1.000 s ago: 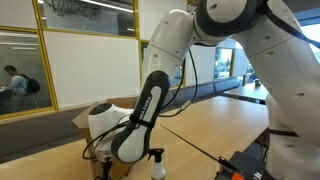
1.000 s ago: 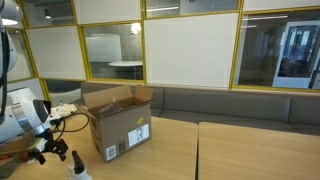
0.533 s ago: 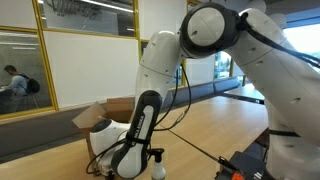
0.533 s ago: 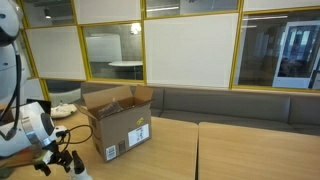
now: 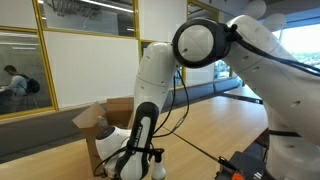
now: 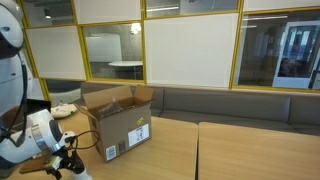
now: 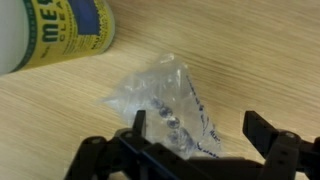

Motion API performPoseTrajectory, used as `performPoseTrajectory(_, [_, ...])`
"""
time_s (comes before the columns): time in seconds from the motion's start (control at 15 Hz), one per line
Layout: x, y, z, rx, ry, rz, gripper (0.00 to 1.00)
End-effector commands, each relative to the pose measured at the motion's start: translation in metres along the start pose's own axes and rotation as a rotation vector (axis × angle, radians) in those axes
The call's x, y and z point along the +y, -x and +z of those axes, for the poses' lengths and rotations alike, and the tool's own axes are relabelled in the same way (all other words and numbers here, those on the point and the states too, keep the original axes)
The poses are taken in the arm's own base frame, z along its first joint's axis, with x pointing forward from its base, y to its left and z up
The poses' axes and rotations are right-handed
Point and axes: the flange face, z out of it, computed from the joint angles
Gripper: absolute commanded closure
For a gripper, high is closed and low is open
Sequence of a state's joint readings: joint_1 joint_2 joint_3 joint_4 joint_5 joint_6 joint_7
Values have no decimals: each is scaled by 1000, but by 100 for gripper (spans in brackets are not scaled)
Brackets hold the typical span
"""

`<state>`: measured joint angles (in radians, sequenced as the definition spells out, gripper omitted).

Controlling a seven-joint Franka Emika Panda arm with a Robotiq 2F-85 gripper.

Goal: Put all the plastic bag and the spray bottle in the carton box

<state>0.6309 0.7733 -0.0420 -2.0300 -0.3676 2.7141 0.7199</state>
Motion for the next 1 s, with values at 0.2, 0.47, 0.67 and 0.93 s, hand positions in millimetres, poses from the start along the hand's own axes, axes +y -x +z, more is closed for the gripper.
performPoseTrajectory(0.2, [10, -10, 22, 19, 24, 30, 0])
performPoseTrajectory(0.47, [12, -7, 31, 14, 28, 40, 27])
performPoseTrajectory(0.67, [13, -6, 35, 6, 35, 47, 48])
performPoseTrajectory(0.93, [20, -4, 32, 1, 46, 65, 79])
